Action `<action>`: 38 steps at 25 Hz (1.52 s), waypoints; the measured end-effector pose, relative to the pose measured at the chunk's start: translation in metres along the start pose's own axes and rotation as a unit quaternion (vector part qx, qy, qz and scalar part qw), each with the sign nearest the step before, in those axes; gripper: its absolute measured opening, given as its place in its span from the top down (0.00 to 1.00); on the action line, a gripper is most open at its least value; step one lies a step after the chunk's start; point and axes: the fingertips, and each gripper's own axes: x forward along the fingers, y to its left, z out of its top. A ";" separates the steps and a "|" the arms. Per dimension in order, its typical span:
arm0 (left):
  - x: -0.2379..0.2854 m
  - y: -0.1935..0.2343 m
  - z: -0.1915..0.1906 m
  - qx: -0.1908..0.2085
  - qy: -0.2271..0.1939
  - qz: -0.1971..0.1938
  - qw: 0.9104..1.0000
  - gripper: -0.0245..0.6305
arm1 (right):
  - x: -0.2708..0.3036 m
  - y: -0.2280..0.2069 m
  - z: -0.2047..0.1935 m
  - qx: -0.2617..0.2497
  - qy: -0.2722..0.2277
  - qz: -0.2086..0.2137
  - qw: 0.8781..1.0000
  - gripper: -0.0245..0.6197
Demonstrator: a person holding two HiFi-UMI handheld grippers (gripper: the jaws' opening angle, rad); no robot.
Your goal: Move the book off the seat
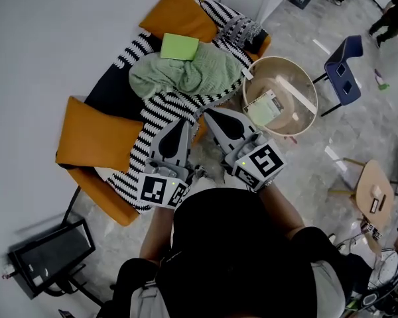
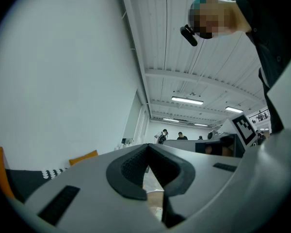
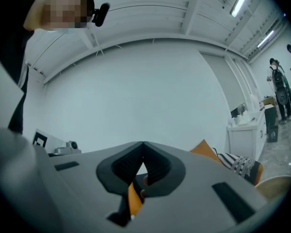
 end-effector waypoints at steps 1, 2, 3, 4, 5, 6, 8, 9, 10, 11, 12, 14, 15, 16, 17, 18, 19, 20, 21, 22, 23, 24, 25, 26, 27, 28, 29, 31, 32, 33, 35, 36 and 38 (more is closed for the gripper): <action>0.005 0.000 -0.002 0.000 0.002 -0.002 1.000 0.95 | 0.001 -0.005 0.000 0.002 -0.001 -0.002 1.000 0.94; 0.011 0.000 -0.003 0.000 0.004 -0.003 1.000 0.95 | 0.002 -0.011 0.001 0.004 -0.002 -0.003 1.000 0.94; 0.018 0.000 -0.004 0.002 0.005 -0.004 1.000 0.95 | 0.003 -0.018 0.002 0.005 -0.002 -0.003 1.000 0.94; 0.025 0.001 -0.005 0.004 0.006 -0.004 1.000 0.95 | 0.004 -0.025 0.002 0.006 -0.001 -0.002 1.000 0.94; 0.033 0.001 -0.006 0.005 0.006 -0.003 1.000 0.95 | 0.006 -0.033 0.002 0.007 0.000 0.000 1.000 0.94; 0.041 0.002 -0.007 0.005 0.006 0.001 1.000 0.95 | 0.007 -0.043 0.002 0.010 0.002 0.002 1.000 0.94; 0.059 0.002 -0.011 0.006 0.008 0.011 1.000 0.95 | 0.009 -0.064 0.002 0.022 0.005 0.006 1.000 0.94; 0.068 0.001 -0.012 0.008 0.010 0.017 1.000 0.95 | 0.010 -0.075 0.002 0.028 0.006 0.009 1.000 0.94; 0.077 0.001 -0.012 0.012 0.011 0.022 1.000 0.95 | 0.012 -0.085 0.004 0.030 0.006 0.013 0.999 0.94; 0.085 0.002 -0.012 0.017 0.011 0.028 0.999 0.95 | 0.014 -0.094 0.007 0.030 0.004 0.020 0.999 0.94; 0.093 0.004 -0.012 0.021 0.012 0.034 0.999 0.95 | 0.018 -0.101 0.010 0.029 0.003 0.027 0.999 0.94; 0.108 0.008 -0.012 0.028 0.014 0.047 0.998 0.95 | 0.024 -0.116 0.016 0.029 -0.002 0.041 0.999 0.94; 0.116 0.010 -0.012 0.031 0.013 0.053 0.998 0.95 | 0.027 -0.125 0.019 0.030 -0.004 0.047 0.998 0.94; 0.124 0.011 -0.011 0.035 0.012 0.059 0.998 0.95 | 0.029 -0.134 0.022 0.032 -0.007 0.052 0.998 0.94; 0.133 0.012 -0.010 0.038 0.010 0.063 0.997 0.95 | 0.032 -0.142 0.025 0.033 -0.009 0.056 0.998 0.94; 0.141 0.011 -0.009 0.041 0.009 0.068 0.997 0.95 | 0.034 -0.151 0.028 0.035 -0.011 0.060 0.998 0.94; 0.149 0.010 -0.008 0.044 0.008 0.072 0.996 0.95 | 0.035 -0.159 0.031 0.038 -0.012 0.063 0.997 0.94; 0.157 0.009 -0.008 0.046 0.007 0.075 0.996 0.95 | 0.037 -0.166 0.034 0.039 -0.013 0.067 0.997 0.94; 0.163 0.008 -0.008 0.047 0.006 0.078 0.996 0.95 | 0.038 -0.173 0.036 0.038 -0.013 0.072 0.997 0.94; 0.169 0.007 -0.009 0.048 0.005 0.081 0.996 0.95 | 0.038 -0.179 0.037 0.036 -0.012 0.077 0.996 0.94; 0.175 0.006 -0.011 0.048 0.004 0.085 0.995 0.95 | 0.038 -0.184 0.038 0.034 -0.011 0.082 0.996 0.94; 0.180 0.005 -0.012 0.048 0.003 0.088 0.995 0.95 | 0.039 -0.190 0.038 0.032 -0.010 0.086 0.996 0.94; 0.185 0.004 -0.014 0.048 0.002 0.093 0.995 0.95 | 0.039 -0.196 0.038 0.031 -0.009 0.090 0.995 0.94; 0.189 0.004 -0.017 0.047 0.002 0.097 0.994 0.95 | 0.040 -0.202 0.038 0.032 -0.008 0.091 0.995 0.94; 0.193 0.004 -0.020 0.047 0.005 0.101 0.994 0.95 | 0.041 -0.207 0.038 0.034 -0.008 0.092 0.995 0.94; 0.195 0.005 -0.022 0.047 0.008 0.104 0.993 0.95 | 0.043 -0.211 0.038 0.036 -0.008 0.093 0.995 0.94; 0.197 0.007 -0.025 0.047 0.012 0.107 0.993 0.95 | 0.045 -0.214 0.038 0.038 -0.007 0.093 0.995 0.94; 0.201 0.016 -0.028 0.045 0.016 0.112 0.993 0.95 | 0.053 -0.219 0.038 0.039 -0.006 0.094 0.995 0.94; 0.203 0.022 -0.029 0.043 0.016 0.115 0.992 0.95 | 0.058 -0.222 0.037 0.039 -0.005 0.093 0.995 0.94; 0.205 0.029 -0.030 0.041 0.016 0.118 0.992 0.95 | 0.063 -0.225 0.036 0.040 -0.003 0.091 0.995 0.94; 0.210 0.042 -0.034 0.034 0.017 0.119 0.992 0.95 | 0.072 -0.231 0.029 0.042 0.005 0.084 0.996 0.94; 0.212 0.048 -0.037 0.029 0.018 0.119 0.992 0.95 | 0.077 -0.233 0.025 0.041 0.010 0.081 0.996 0.94; 0.218 0.063 -0.041 0.021 0.021 0.114 0.993 0.95 | 0.088 -0.237 0.020 0.038 0.018 0.073 0.996 0.94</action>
